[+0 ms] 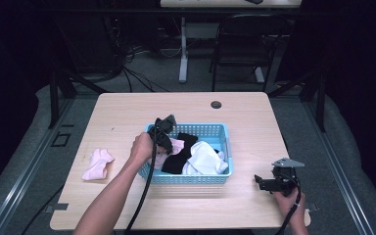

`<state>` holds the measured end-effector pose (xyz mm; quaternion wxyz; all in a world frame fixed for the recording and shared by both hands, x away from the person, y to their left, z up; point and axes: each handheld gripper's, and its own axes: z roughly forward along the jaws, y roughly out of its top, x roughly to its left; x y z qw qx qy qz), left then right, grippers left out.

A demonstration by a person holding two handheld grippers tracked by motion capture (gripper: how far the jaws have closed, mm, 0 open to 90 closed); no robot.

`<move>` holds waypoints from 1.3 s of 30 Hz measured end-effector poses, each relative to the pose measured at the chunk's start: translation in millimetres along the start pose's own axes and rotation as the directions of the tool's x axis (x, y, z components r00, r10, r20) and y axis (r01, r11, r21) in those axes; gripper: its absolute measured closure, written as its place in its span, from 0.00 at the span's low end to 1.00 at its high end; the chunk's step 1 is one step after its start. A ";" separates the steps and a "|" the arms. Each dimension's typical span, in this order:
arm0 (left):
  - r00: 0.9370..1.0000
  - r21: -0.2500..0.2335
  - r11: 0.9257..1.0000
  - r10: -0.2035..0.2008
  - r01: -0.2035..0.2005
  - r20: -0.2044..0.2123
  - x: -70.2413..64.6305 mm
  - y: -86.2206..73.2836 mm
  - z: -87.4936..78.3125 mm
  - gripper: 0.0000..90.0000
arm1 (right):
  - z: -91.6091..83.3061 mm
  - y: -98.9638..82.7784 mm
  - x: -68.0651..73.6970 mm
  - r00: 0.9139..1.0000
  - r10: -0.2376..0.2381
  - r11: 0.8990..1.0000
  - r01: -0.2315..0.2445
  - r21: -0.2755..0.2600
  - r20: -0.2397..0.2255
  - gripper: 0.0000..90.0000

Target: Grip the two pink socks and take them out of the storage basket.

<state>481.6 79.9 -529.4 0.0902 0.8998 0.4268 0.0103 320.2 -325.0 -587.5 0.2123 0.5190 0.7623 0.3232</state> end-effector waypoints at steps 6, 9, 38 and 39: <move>1.000 -0.002 1.000 0.006 -0.006 -0.005 -3.1 2.5 2.2 0.89 | 0.0 0.0 0.0 1.000 0.000 1.000 0.000 0.000 0.000 0.07; 1.000 -0.005 1.000 0.008 -0.008 -0.008 -3.4 2.5 0.9 0.94 | -0.1 0.0 0.0 1.000 0.000 1.000 0.000 0.000 0.000 0.07; 0.998 -0.117 0.991 0.063 -0.064 -0.008 -1.4 -7.1 -95.0 0.96 | 0.0 0.1 0.0 1.000 0.000 1.000 0.000 0.000 -0.001 0.07; 0.998 -0.122 0.990 0.065 -0.065 -0.005 -0.8 -7.7 -99.4 0.96 | -0.1 0.1 0.0 1.000 0.000 1.000 0.000 0.001 -0.001 0.07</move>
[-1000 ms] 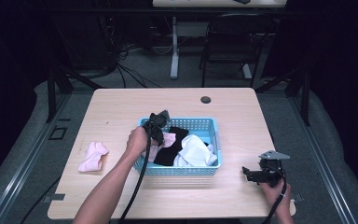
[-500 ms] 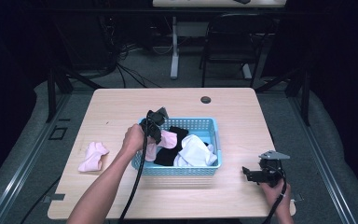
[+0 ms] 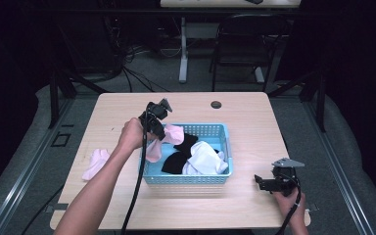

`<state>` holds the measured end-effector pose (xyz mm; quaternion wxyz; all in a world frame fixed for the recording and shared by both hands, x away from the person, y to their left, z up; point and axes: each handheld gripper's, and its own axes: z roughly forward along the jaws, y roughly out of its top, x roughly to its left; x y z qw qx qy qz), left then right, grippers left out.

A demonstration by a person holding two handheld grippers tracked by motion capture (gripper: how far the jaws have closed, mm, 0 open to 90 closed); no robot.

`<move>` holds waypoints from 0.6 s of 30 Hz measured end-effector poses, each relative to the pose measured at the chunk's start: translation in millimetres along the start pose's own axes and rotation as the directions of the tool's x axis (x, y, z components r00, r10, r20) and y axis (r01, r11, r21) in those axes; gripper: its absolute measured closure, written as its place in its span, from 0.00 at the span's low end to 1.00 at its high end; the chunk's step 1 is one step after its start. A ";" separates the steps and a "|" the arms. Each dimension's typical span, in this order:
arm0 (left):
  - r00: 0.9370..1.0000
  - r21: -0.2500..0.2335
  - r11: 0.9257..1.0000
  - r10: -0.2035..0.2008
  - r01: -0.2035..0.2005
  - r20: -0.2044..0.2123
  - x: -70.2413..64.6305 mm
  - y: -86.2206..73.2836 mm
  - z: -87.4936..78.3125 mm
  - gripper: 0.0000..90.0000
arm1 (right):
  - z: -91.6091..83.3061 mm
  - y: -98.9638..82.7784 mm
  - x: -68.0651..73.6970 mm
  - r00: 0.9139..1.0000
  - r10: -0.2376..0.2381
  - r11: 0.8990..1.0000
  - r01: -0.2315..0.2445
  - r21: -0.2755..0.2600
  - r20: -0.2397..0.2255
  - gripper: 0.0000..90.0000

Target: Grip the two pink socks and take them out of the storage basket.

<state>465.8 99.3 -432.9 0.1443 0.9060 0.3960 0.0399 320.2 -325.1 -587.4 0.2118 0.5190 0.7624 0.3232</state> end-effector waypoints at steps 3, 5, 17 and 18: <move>1.000 -0.023 1.000 0.003 -0.003 -0.007 2.5 -0.8 -20.2 0.96 | 0.0 0.0 0.0 1.000 0.000 1.000 0.000 0.000 0.000 0.07; 1.000 -0.033 0.999 0.003 -0.004 -0.009 4.6 -1.8 -30.5 0.96 | 0.0 0.0 0.0 1.000 0.000 1.000 0.000 -0.001 0.000 0.07; 0.997 -0.044 0.998 -0.037 0.034 -0.066 30.4 -27.8 -82.2 0.96 | -0.3 0.1 -0.2 1.000 -0.004 1.000 0.004 0.005 0.005 0.07; 0.997 -0.046 0.998 -0.041 0.038 -0.069 33.3 -31.3 -84.3 0.96 | -0.3 0.1 -0.2 1.000 -0.004 1.000 0.004 0.005 0.005 0.07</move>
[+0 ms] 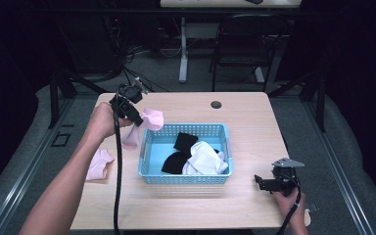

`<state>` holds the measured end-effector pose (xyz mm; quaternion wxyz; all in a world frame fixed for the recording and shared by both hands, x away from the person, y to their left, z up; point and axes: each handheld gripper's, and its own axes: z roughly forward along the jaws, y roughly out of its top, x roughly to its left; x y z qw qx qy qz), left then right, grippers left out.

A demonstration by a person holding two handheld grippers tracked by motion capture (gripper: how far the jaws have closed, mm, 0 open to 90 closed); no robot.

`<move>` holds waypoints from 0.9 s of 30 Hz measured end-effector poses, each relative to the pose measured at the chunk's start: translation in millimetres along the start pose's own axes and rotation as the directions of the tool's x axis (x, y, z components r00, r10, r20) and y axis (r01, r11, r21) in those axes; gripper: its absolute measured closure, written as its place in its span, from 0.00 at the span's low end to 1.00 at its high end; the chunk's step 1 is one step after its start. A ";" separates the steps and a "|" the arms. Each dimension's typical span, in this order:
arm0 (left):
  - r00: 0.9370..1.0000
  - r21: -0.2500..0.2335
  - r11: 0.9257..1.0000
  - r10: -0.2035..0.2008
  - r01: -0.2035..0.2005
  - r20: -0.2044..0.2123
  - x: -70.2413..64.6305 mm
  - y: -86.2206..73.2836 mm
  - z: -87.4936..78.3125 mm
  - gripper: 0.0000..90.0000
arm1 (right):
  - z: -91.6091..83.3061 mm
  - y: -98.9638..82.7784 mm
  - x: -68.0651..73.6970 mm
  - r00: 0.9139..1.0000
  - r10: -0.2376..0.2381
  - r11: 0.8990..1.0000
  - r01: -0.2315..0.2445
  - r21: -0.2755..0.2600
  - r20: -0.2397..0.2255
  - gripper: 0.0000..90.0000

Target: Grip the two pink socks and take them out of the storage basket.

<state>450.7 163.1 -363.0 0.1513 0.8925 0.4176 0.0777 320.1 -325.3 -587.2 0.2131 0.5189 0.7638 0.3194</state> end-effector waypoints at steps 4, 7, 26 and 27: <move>0.999 0.011 0.999 -0.038 0.038 -0.021 18.1 -18.6 -5.9 0.96 | 0.1 -0.1 0.1 1.000 0.001 1.000 -0.001 -0.003 -0.003 0.07; 0.997 0.021 0.997 -0.076 0.076 -0.035 31.9 -34.5 -4.3 0.96 | 0.3 0.0 0.2 1.000 0.004 1.000 -0.004 -0.005 -0.005 0.07; 0.956 0.129 0.948 -0.295 0.292 -0.001 88.1 -131.6 96.0 0.86 | 0.2 -0.1 0.2 1.000 0.002 1.000 -0.002 -0.004 -0.002 0.07; 0.954 0.127 0.946 -0.301 0.298 0.003 88.1 -132.8 96.7 0.84 | 0.2 -0.1 0.3 1.000 0.004 1.000 -0.004 -0.006 -0.004 0.07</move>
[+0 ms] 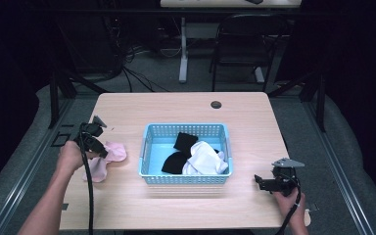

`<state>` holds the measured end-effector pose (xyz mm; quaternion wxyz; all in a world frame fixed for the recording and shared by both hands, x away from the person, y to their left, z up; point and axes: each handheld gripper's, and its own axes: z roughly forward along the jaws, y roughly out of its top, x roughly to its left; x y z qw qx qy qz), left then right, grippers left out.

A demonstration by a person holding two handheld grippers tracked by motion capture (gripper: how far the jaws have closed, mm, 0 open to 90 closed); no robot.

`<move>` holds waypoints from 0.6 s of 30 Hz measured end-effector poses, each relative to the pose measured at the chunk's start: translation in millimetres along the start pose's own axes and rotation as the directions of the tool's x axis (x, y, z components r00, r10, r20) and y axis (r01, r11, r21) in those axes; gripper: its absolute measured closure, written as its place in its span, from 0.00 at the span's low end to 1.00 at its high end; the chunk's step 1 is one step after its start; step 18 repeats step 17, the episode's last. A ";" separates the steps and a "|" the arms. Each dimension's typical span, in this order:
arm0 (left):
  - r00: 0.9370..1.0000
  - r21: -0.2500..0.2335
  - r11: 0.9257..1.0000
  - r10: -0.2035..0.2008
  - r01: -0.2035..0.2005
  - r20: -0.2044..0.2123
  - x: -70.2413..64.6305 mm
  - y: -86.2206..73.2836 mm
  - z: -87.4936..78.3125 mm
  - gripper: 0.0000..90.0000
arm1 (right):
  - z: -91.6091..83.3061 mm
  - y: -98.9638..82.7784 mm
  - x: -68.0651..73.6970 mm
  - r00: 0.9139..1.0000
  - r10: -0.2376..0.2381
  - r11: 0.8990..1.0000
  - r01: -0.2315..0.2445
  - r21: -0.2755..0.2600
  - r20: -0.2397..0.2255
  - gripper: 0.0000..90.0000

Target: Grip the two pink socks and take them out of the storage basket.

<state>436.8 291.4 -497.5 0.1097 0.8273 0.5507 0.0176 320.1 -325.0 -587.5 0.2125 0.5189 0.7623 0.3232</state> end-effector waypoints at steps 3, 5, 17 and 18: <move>1.000 -0.012 1.000 -0.006 0.006 -0.008 0.2 -2.7 -0.7 0.68 | 0.0 0.0 0.0 1.000 0.000 1.000 0.000 0.000 0.000 0.07; 1.000 -0.021 1.000 -0.005 0.005 -0.024 -1.0 -4.3 -5.0 0.52 | 0.0 0.0 0.0 1.000 0.000 1.000 0.000 0.000 0.000 0.07; 0.998 -0.119 0.993 -0.014 0.008 -0.054 -1.7 -28.6 -37.7 0.00 | 0.0 0.0 -0.1 1.000 -0.001 1.000 0.001 0.001 0.002 0.07; 0.998 -0.119 0.993 -0.014 0.008 -0.054 -1.7 -28.6 -37.7 0.00 | 0.0 0.0 -0.1 1.000 -0.001 1.000 0.001 0.001 0.002 0.07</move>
